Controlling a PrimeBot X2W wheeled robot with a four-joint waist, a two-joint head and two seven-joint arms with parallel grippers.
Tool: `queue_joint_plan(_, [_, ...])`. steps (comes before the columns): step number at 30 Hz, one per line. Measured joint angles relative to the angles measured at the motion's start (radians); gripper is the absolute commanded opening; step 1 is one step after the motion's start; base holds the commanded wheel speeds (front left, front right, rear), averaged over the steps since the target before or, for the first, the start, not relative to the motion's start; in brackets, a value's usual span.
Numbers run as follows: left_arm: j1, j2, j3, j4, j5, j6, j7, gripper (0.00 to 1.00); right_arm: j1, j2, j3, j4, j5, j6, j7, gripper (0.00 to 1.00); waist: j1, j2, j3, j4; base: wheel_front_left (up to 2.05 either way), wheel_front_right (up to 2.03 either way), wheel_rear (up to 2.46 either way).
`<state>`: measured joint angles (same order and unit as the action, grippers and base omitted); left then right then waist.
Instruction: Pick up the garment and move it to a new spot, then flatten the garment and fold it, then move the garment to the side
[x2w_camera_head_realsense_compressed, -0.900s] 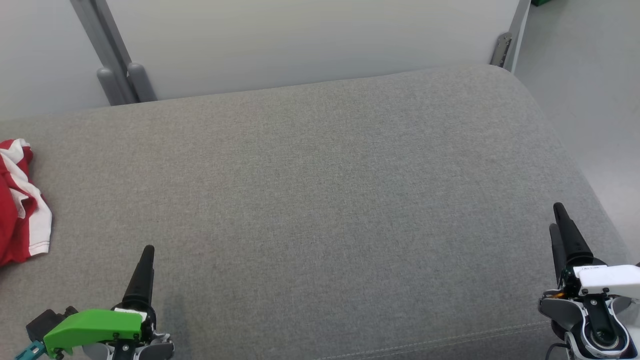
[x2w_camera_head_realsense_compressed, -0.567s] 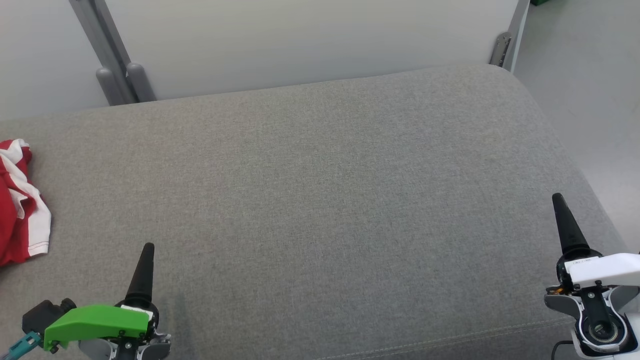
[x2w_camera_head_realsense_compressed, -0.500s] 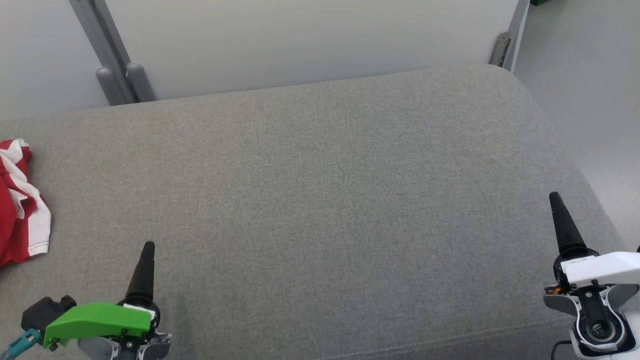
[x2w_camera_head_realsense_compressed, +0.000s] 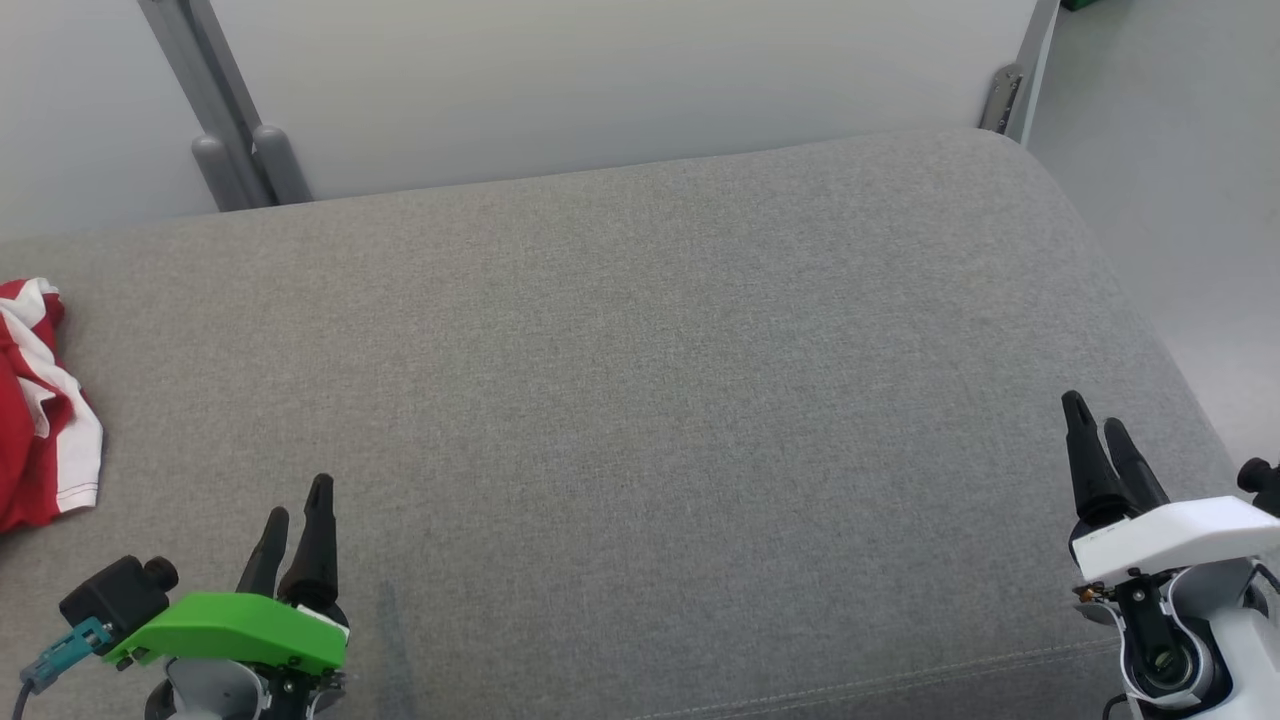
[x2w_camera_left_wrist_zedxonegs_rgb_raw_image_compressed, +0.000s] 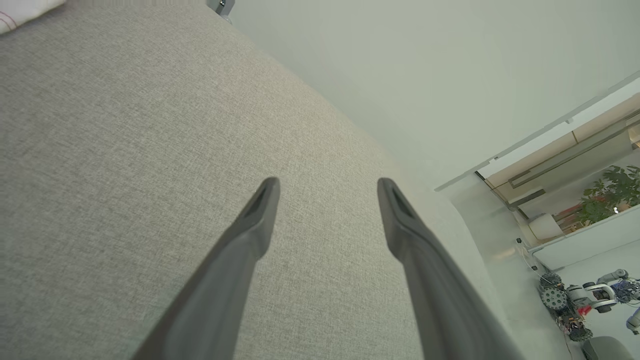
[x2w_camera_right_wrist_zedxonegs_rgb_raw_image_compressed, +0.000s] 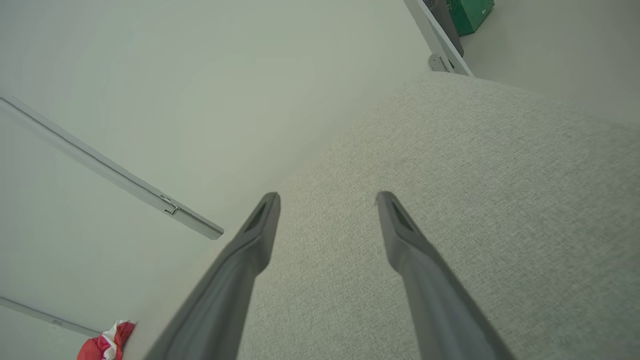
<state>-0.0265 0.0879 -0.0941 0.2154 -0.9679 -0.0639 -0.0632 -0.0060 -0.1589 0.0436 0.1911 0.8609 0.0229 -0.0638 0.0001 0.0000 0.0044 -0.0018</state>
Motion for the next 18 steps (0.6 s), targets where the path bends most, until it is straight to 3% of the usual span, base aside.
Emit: queue_joint_plan(18, [0.01, -0.002, -0.048, -0.027, 0.261, 0.039, -0.062, 1.0, 0.021, -0.008, 0.052, 0.009, -0.264, -0.051, -0.063, 1.0, 0.0, 0.0, 0.0, -0.004, 0.0, 0.0, 0.0])
